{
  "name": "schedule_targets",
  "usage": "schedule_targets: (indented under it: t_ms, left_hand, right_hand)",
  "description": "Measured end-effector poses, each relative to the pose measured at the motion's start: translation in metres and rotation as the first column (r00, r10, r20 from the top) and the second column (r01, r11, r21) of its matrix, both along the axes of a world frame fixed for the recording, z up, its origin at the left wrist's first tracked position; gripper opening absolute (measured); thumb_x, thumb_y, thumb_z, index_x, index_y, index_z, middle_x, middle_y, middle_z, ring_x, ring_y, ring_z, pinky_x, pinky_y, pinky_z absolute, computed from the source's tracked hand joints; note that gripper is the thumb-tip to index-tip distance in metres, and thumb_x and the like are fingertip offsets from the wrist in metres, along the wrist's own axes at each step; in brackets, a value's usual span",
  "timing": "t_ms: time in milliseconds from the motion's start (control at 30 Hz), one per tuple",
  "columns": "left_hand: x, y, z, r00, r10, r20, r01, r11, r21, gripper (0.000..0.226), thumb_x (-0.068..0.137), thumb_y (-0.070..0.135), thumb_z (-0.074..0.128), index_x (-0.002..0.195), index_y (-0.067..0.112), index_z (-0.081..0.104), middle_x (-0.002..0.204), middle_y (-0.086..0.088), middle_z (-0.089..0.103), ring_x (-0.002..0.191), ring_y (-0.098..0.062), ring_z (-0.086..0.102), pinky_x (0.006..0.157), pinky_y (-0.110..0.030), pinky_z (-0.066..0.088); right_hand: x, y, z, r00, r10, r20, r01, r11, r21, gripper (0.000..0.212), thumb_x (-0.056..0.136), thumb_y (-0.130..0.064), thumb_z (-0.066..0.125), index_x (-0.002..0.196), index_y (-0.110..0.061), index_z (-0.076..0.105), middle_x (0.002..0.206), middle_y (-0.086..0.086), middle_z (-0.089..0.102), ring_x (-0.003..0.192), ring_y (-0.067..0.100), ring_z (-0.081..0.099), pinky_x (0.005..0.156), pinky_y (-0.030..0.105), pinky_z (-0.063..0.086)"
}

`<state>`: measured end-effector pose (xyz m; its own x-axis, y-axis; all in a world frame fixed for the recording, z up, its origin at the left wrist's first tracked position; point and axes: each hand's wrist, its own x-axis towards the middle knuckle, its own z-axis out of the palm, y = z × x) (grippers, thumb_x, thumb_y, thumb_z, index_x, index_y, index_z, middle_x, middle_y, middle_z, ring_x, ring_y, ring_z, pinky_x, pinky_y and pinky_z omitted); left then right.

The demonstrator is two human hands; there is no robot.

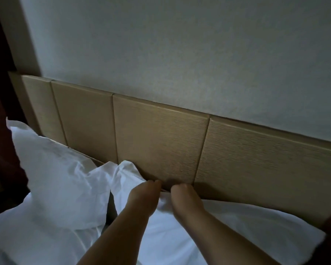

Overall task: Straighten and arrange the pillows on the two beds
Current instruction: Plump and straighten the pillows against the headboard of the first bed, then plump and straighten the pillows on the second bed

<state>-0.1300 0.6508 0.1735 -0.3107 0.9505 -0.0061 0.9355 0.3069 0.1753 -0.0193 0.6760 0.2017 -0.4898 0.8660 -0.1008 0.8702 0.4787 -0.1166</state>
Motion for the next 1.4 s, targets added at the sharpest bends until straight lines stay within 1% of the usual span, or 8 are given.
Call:
schedule_targets:
  t_ms: [200, 300, 467, 633, 933, 1033, 1133, 1400]
  left_hand:
    - [0.002, 0.007, 0.028, 0.985, 0.116, 0.128, -0.141, 0.968, 0.208, 0.019, 0.095, 0.009, 0.045, 0.114, 0.015, 0.047, 0.110, -0.005, 0.063, 0.098, -0.020, 0.063, 0.083, -0.032, 0.053]
    - [0.019, 0.001, 0.031, 0.975, 0.041, 0.220, -0.098, 0.961, 0.259, 0.020, 0.095, 0.016, 0.046, 0.114, 0.020, 0.045, 0.115, -0.003, 0.060, 0.099, -0.021, 0.062, 0.083, -0.037, 0.054]
    - [0.063, -0.018, 0.036, 0.985, -0.074, 0.159, 0.035, 0.972, 0.234, 0.023, 0.092, 0.027, 0.046, 0.115, 0.026, 0.051, 0.116, 0.007, 0.059, 0.106, -0.016, 0.060, 0.082, -0.032, 0.050]
    - [0.138, -0.050, 0.029, 0.963, -0.131, 0.235, 0.110, 0.989, 0.099, 0.029, 0.089, 0.034, 0.054, 0.117, 0.026, 0.052, 0.117, 0.006, 0.058, 0.110, -0.015, 0.057, 0.089, -0.032, 0.049]
    - [0.355, -0.107, 0.027, 0.916, -0.302, 0.266, 0.318, 0.948, -0.019, 0.028, 0.091, 0.029, 0.052, 0.118, 0.024, 0.058, 0.122, -0.001, 0.060, 0.111, -0.022, 0.059, 0.089, -0.032, 0.048]
    - [0.472, -0.143, 0.027, 0.853, -0.490, 0.178, 0.510, 0.856, -0.088, 0.033, 0.092, 0.027, 0.049, 0.125, 0.023, 0.054, 0.128, -0.002, 0.055, 0.116, -0.024, 0.056, 0.096, -0.036, 0.048]
    - [0.602, -0.200, 0.030, 0.696, -0.708, 0.117, 0.718, 0.687, -0.111, 0.032, 0.092, 0.030, 0.049, 0.123, 0.023, 0.053, 0.127, -0.003, 0.056, 0.116, -0.025, 0.055, 0.089, -0.037, 0.047]
    - [0.869, -0.388, 0.021, 0.164, -0.978, 0.131, 0.985, 0.155, -0.078, 0.046, 0.092, 0.024, 0.046, 0.136, 0.032, 0.038, 0.128, 0.000, 0.058, 0.117, -0.023, 0.057, 0.088, -0.034, 0.045]
  right_hand:
    - [0.004, 0.008, 0.028, 0.979, 0.045, -0.198, -0.007, 0.981, 0.192, 0.027, 0.096, -0.001, 0.044, 0.117, -0.007, 0.059, 0.122, 0.012, 0.059, 0.116, 0.028, 0.053, 0.093, 0.036, 0.047]
    - [0.009, 0.005, 0.035, 0.971, 0.063, -0.230, -0.015, 0.979, 0.205, 0.025, 0.095, -0.004, 0.049, 0.117, -0.010, 0.059, 0.119, 0.011, 0.062, 0.113, 0.028, 0.057, 0.096, 0.039, 0.049]
    - [0.046, -0.013, 0.038, 0.974, 0.028, -0.225, -0.001, 0.993, 0.118, 0.024, 0.095, -0.013, 0.051, 0.115, -0.012, 0.064, 0.120, 0.010, 0.061, 0.113, 0.028, 0.058, 0.093, 0.036, 0.049]
    - [0.143, -0.044, 0.025, 0.986, 0.020, -0.168, -0.013, 0.999, 0.040, 0.029, 0.093, -0.012, 0.048, 0.119, -0.015, 0.061, 0.124, 0.008, 0.057, 0.119, 0.028, 0.052, 0.094, 0.038, 0.046]
    - [0.416, -0.143, 0.013, 0.927, -0.322, -0.194, 0.326, 0.945, -0.010, 0.030, 0.088, -0.011, 0.052, 0.113, -0.019, 0.066, 0.118, 0.004, 0.063, 0.108, 0.024, 0.058, 0.091, 0.034, 0.051]
    - [0.528, -0.208, 0.016, 0.825, -0.501, -0.262, 0.527, 0.849, 0.037, 0.032, 0.088, -0.016, 0.051, 0.115, -0.020, 0.066, 0.118, 0.004, 0.065, 0.110, 0.024, 0.059, 0.093, 0.033, 0.050]
    - [0.649, -0.293, 0.014, 0.710, -0.663, -0.237, 0.688, 0.725, 0.033, 0.032, 0.088, -0.018, 0.049, 0.116, -0.023, 0.063, 0.122, 0.002, 0.062, 0.114, 0.023, 0.057, 0.098, 0.035, 0.047]
    - [0.868, -0.556, 0.004, 0.093, -0.974, -0.204, 0.995, 0.100, -0.028, 0.033, 0.088, -0.025, 0.048, 0.119, -0.030, 0.058, 0.117, -0.004, 0.060, 0.117, 0.016, 0.051, 0.097, 0.028, 0.042]
